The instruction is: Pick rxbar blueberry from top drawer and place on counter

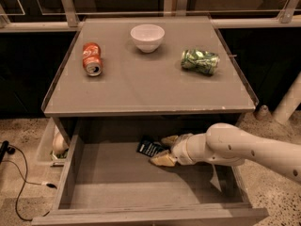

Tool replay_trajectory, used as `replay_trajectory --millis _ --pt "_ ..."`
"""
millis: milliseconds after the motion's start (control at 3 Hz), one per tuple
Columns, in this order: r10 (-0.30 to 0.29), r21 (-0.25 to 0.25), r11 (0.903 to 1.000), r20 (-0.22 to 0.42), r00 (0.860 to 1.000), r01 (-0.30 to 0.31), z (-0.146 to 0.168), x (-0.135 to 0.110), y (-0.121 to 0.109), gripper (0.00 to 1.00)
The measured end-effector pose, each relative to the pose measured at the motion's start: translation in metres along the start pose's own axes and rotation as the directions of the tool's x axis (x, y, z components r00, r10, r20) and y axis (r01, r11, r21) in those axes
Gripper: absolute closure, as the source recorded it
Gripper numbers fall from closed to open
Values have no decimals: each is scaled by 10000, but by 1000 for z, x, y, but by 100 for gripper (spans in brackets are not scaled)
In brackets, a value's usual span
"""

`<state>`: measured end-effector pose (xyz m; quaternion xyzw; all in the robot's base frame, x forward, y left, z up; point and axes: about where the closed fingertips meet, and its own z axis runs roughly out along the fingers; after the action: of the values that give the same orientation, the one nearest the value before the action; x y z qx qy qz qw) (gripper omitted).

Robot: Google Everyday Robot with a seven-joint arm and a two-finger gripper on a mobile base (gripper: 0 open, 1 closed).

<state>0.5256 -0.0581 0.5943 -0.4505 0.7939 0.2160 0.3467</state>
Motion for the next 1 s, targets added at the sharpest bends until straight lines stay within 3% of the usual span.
replay_trajectory --millis 667,1000 --pt "0 -1 10000 0 10000 0 0 0 0 91" --pt "-1 -2 10000 0 10000 1 0 0 0 100"
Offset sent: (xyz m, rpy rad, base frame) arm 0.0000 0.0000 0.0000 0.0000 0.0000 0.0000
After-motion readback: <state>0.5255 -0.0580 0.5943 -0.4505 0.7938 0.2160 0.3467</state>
